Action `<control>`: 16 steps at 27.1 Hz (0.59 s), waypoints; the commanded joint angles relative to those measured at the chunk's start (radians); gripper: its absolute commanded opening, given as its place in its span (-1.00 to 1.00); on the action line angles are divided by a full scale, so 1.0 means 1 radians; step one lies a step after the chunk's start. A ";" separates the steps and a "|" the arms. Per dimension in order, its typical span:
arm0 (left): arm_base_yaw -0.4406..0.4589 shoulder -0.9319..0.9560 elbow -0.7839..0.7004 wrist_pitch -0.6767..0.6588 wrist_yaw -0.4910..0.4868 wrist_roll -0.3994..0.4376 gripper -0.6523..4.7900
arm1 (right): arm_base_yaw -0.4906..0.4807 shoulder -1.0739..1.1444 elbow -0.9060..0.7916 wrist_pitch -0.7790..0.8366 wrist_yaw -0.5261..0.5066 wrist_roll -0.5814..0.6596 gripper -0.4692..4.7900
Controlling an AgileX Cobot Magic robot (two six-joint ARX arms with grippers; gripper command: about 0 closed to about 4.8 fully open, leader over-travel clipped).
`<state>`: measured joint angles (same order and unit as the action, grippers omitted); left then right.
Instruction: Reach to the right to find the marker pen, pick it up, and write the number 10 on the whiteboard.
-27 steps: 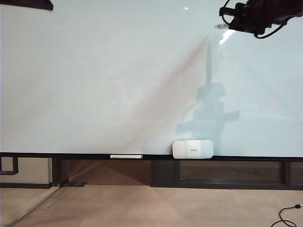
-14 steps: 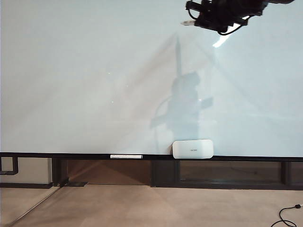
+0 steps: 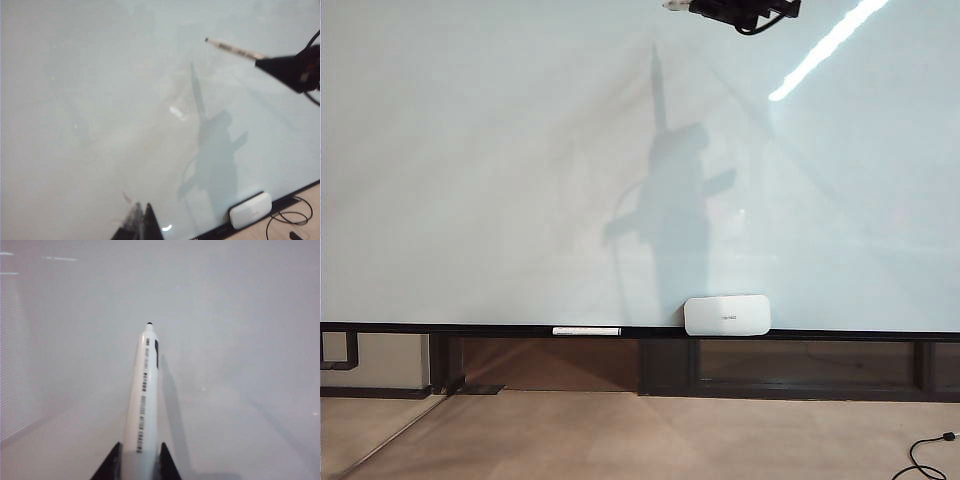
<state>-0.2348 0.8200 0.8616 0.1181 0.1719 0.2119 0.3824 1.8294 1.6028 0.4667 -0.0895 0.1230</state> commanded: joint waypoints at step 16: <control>0.018 -0.005 0.037 -0.050 0.033 -0.006 -0.78 | 0.061 0.138 0.278 -0.108 0.009 0.011 -0.84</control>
<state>-0.2157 0.8181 0.8967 0.0471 0.1764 0.2092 0.4397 1.9663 1.8545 0.3504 -0.0795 0.1310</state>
